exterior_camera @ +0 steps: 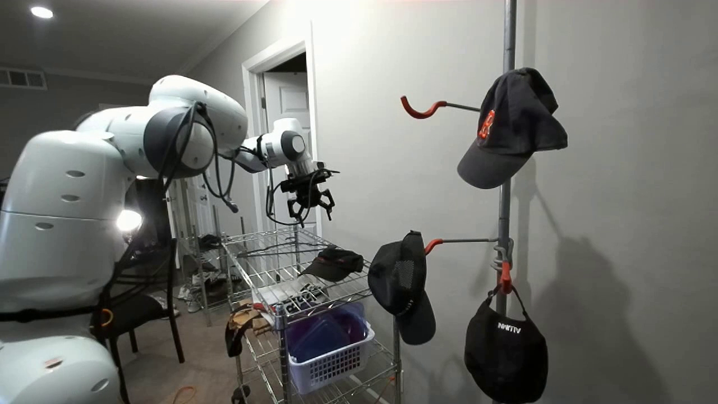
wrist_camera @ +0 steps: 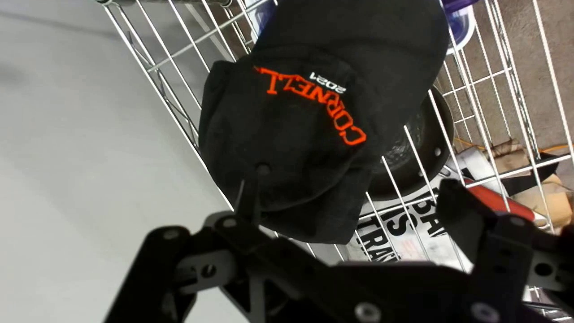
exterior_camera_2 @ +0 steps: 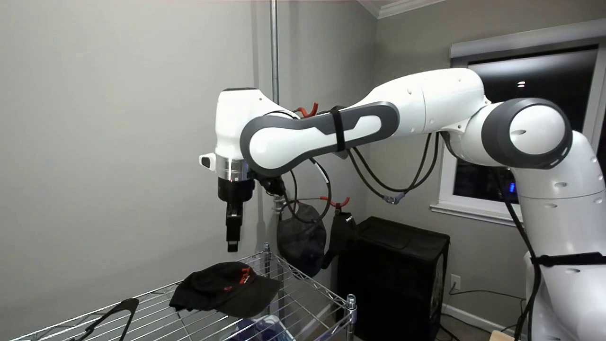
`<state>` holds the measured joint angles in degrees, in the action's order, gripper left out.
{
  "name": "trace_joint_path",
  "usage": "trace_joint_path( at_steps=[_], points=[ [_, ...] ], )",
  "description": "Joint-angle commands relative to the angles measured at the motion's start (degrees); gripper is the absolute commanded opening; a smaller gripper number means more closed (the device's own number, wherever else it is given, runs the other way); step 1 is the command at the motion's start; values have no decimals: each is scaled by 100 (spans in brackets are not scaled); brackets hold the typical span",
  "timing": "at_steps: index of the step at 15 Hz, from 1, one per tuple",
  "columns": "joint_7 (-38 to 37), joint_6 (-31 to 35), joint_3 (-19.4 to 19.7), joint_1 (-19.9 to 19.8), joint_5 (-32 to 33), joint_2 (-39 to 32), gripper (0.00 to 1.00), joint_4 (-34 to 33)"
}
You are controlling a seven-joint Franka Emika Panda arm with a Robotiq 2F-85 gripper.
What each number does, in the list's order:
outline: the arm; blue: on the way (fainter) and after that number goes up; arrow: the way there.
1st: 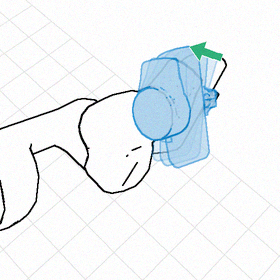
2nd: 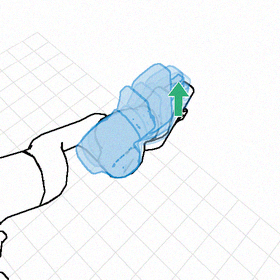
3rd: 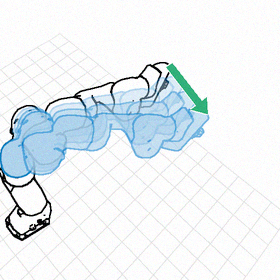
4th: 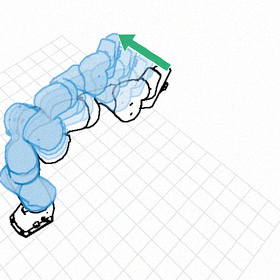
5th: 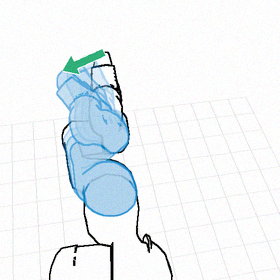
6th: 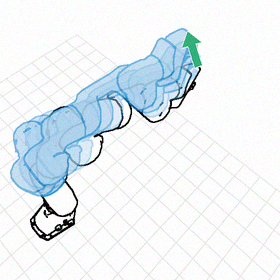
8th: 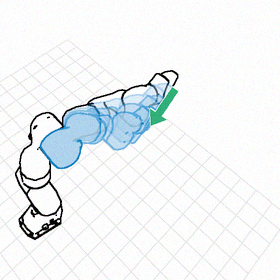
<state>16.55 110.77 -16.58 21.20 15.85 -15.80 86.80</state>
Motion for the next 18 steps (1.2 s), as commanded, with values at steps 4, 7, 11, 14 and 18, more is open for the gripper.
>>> trace_joint_path(
  at_steps=[4,7,11,14,18],
  points=[
    [-684,-825,44,343,95,-623,100,-953],
    [-821,-1049,85,460,143,-762,100,-1191],
    [-881,-1298,132,559,136,-1033,100,-1455],
    [-768,-1421,107,576,-15,-1285,100,-1612],
    [-704,-1424,115,621,-73,-1556,100,-1752]
  ],
)
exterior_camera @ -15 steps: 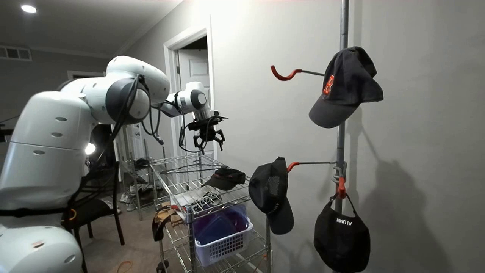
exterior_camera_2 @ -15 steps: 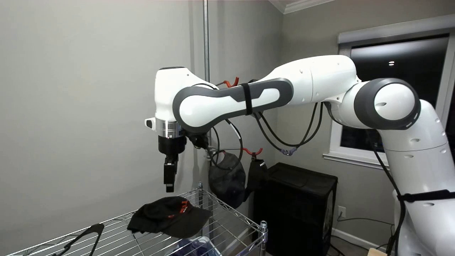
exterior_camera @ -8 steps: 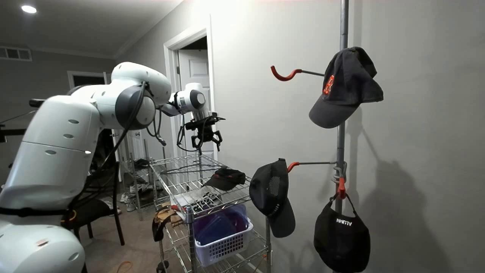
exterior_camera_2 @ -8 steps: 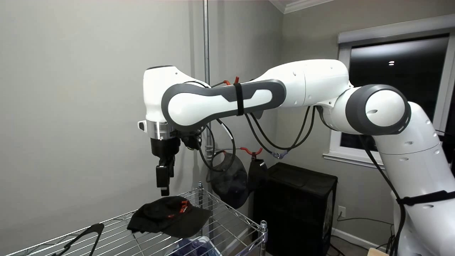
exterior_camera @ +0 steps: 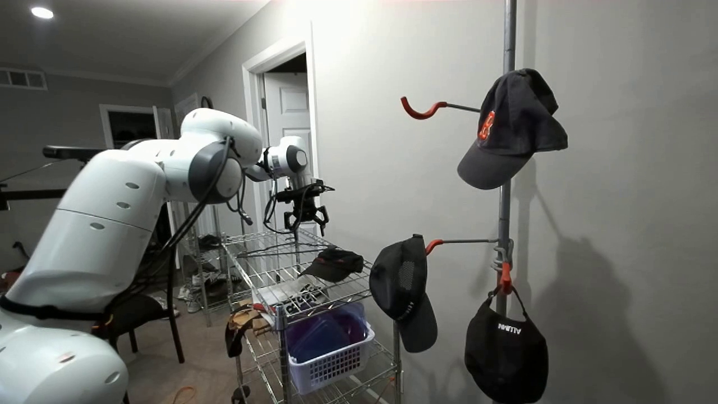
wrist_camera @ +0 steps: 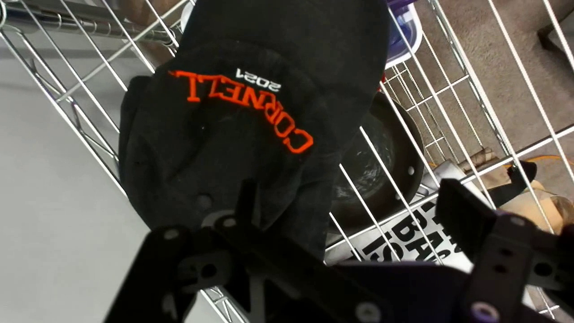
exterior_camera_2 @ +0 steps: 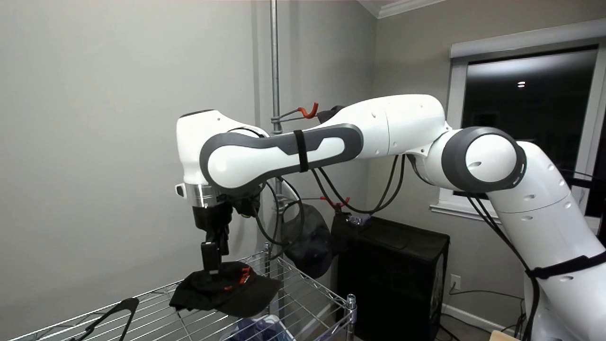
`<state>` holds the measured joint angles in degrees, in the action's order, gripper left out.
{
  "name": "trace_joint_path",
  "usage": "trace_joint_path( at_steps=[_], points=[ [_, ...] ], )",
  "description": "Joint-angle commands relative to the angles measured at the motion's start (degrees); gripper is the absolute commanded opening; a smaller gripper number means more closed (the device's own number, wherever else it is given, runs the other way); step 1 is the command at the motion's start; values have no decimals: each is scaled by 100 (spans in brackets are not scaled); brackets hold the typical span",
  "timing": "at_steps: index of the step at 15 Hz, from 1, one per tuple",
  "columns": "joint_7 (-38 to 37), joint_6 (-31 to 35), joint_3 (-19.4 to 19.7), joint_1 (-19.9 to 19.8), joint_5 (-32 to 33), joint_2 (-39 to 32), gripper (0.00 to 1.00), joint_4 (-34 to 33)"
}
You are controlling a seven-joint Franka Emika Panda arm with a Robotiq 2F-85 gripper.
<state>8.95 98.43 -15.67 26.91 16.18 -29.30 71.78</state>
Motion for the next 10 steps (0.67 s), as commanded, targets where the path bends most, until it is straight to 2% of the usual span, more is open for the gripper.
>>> trace_joint_path(
  at_steps=[1,10],
  points=[
    [52,-169,28,55,-128,-257,100,-265],
    [-62,309,-13,-30,-101,-473,100,-23]
  ],
)
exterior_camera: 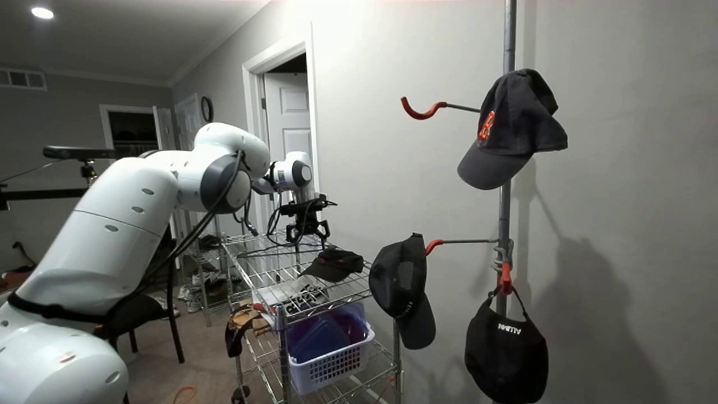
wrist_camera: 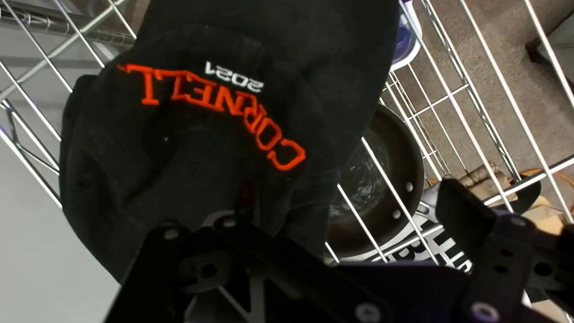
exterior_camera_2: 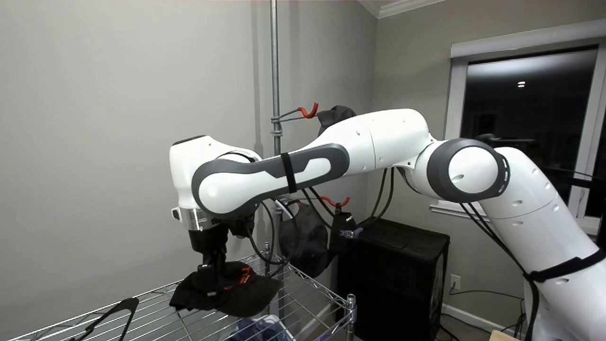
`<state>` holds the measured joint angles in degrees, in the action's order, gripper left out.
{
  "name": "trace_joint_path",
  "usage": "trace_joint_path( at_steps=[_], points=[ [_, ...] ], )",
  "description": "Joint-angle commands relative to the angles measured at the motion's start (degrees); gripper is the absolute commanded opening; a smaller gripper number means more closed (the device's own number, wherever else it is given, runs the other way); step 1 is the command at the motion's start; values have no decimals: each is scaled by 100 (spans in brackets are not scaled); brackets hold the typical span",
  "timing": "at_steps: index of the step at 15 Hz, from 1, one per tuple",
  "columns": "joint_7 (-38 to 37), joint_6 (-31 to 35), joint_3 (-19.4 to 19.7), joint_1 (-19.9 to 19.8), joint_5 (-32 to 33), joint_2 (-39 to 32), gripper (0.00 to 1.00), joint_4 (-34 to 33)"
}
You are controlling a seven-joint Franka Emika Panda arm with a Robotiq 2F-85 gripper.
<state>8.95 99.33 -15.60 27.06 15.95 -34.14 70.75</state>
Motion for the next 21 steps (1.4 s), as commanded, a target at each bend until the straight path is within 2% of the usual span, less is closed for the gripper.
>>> trace_joint_path(
  at_steps=[1,9,10,11,21],
  points=[
    [-93,282,-12,-38,-67,-6,100,87],
    [-445,758,30,-52,-126,-244,100,245],
    [-457,816,27,-46,-127,-278,75,247],
    [-469,863,20,-37,-133,-306,74,238],
    [-476,890,33,-52,-123,-308,9,200]
  ],
)
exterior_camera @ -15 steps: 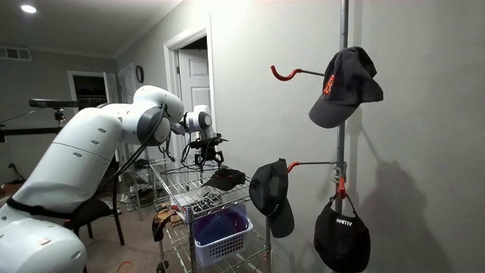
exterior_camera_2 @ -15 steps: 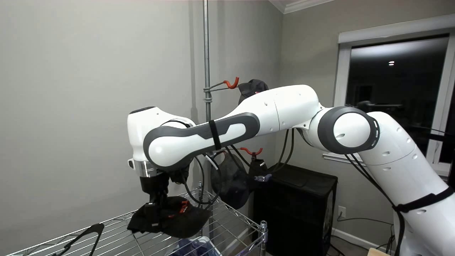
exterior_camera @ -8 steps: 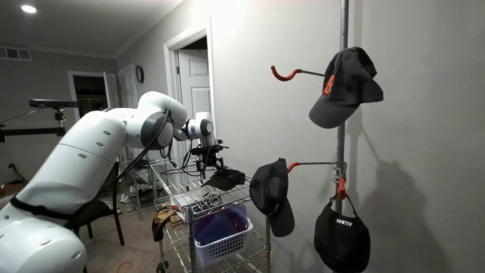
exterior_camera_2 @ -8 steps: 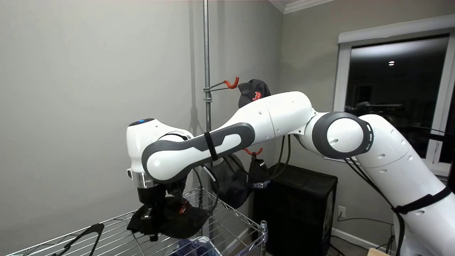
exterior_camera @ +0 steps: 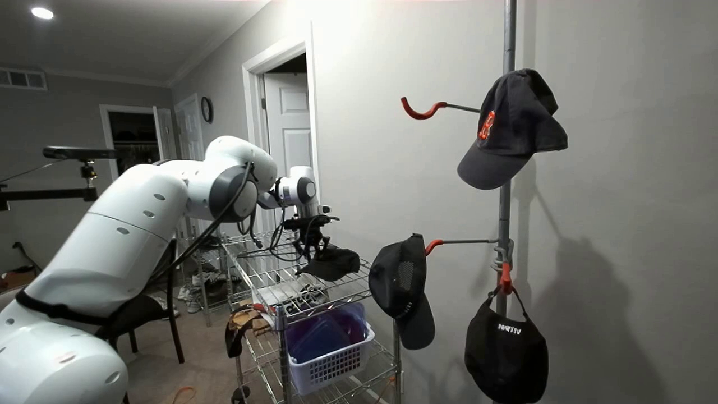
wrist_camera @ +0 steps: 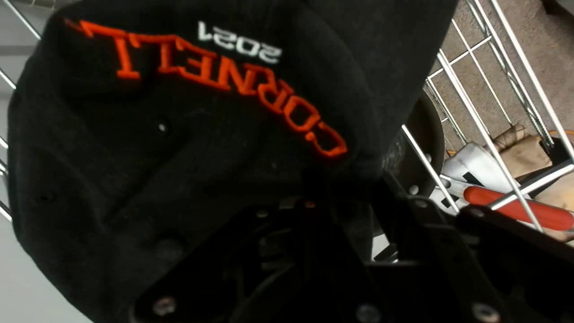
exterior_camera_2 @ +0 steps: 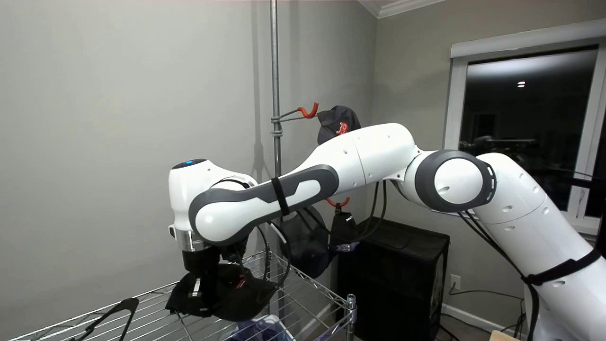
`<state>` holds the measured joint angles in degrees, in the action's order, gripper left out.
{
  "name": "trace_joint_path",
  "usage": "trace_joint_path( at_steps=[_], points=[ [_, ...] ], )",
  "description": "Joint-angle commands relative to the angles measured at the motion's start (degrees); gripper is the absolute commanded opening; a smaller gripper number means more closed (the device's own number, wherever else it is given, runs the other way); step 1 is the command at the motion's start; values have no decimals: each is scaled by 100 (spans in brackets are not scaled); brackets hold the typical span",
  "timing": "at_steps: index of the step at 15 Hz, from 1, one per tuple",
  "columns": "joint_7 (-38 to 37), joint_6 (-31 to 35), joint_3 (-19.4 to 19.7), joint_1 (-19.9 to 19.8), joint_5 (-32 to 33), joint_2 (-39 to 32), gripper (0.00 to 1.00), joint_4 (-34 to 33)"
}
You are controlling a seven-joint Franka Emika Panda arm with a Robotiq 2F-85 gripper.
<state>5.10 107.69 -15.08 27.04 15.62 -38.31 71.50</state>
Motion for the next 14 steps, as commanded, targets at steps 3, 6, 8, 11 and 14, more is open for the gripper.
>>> trace_joint_path(
  at_steps=[3,6,8,11,14],
  points=[
    [-91,27,-7,-57,-74,153,1,117],
    [-105,31,18,-79,-52,289,3,143],
    [-130,-10,63,-84,-3,438,2,147],
    [-170,-67,155,-73,97,735,3,140],
    [-250,-133,323,19,373,1059,3,99]
  ],
)
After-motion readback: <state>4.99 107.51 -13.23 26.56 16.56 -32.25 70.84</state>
